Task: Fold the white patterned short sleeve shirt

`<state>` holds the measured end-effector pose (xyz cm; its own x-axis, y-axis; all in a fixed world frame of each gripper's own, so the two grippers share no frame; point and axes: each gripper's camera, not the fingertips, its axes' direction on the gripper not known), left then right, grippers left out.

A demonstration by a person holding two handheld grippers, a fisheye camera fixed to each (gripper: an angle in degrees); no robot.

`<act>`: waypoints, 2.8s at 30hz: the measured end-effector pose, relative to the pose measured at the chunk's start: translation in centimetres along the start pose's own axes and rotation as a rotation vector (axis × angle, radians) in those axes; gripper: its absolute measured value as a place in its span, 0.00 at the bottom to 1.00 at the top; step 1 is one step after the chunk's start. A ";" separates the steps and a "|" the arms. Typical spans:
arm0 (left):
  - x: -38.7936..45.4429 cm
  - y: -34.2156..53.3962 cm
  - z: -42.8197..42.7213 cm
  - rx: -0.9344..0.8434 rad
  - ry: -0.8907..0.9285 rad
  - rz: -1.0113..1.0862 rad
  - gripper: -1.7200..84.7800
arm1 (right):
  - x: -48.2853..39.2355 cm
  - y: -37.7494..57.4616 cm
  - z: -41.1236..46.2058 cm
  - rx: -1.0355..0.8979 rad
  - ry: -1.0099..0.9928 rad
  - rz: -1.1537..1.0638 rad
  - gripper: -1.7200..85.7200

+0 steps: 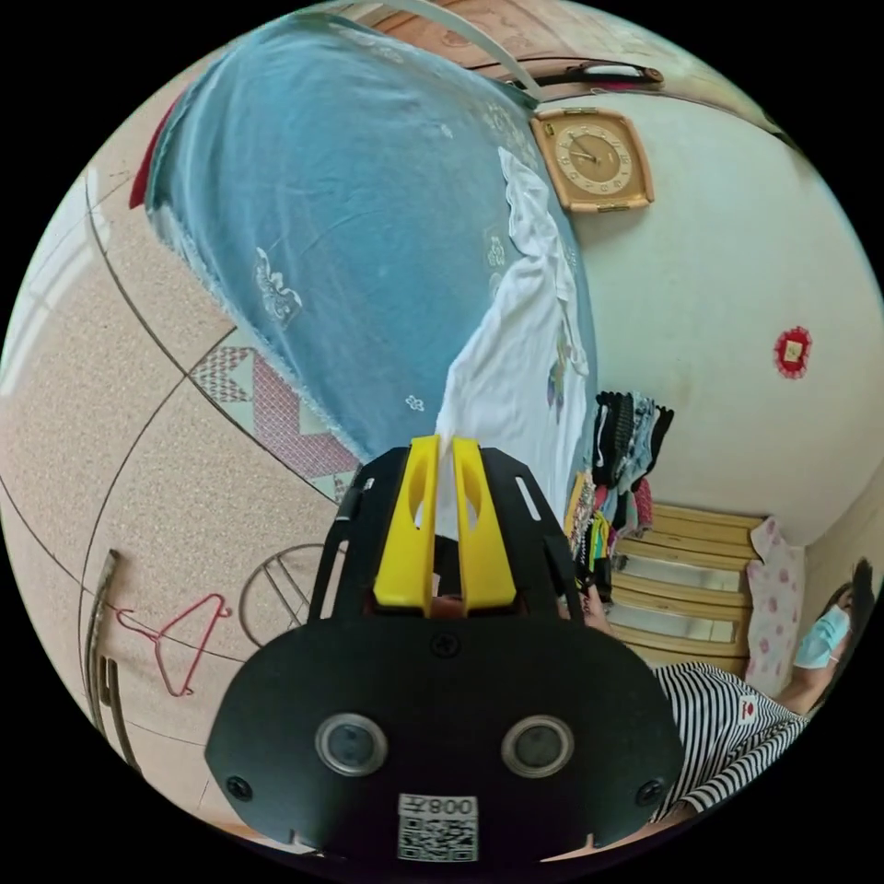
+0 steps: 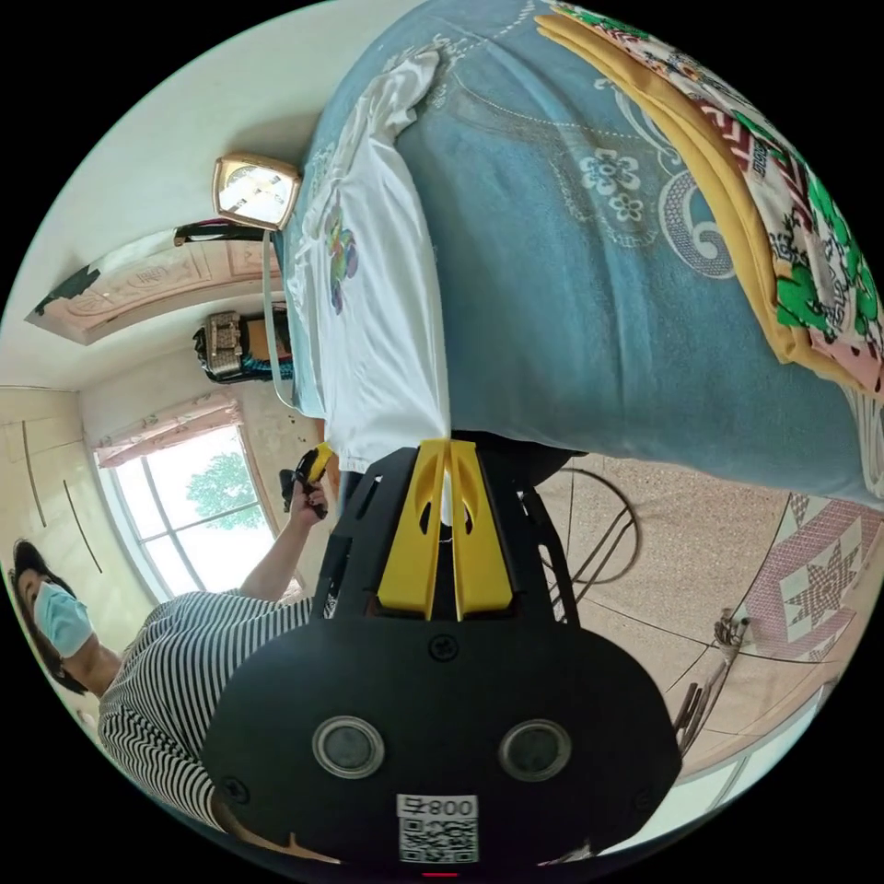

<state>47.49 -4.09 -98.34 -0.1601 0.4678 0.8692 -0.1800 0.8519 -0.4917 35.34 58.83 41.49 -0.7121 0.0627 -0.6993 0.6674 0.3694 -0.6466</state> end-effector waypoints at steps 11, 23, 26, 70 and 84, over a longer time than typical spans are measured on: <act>12.4 -10.5 5.6 0.094 -0.071 0.325 0.11 | -12.2 -5.8 -3.4 0.182 0.387 -0.183 0.03; 20.3 -29.6 23.1 -0.014 0.125 0.267 0.13 | -34.4 -26.5 2.3 0.240 0.640 -0.708 0.08; 20.3 -31.9 24.9 -0.008 0.121 0.243 0.13 | -38.5 -28.7 5.3 0.192 0.772 -0.881 0.09; 27.1 -46.3 29.6 -0.013 0.291 0.303 0.04 | -52.1 -41.5 8.8 -0.076 1.031 -1.248 0.03; 31.2 -50.5 29.5 0.041 0.140 0.352 0.08 | -48.3 -52.9 -2.3 0.143 0.776 -0.790 0.03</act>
<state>22.94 -39.43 -47.92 -0.0855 0.7602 0.6440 -0.1762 0.6246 -0.7608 33.94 38.42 110.22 -0.8571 0.4380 0.2710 -0.0493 0.4540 -0.8897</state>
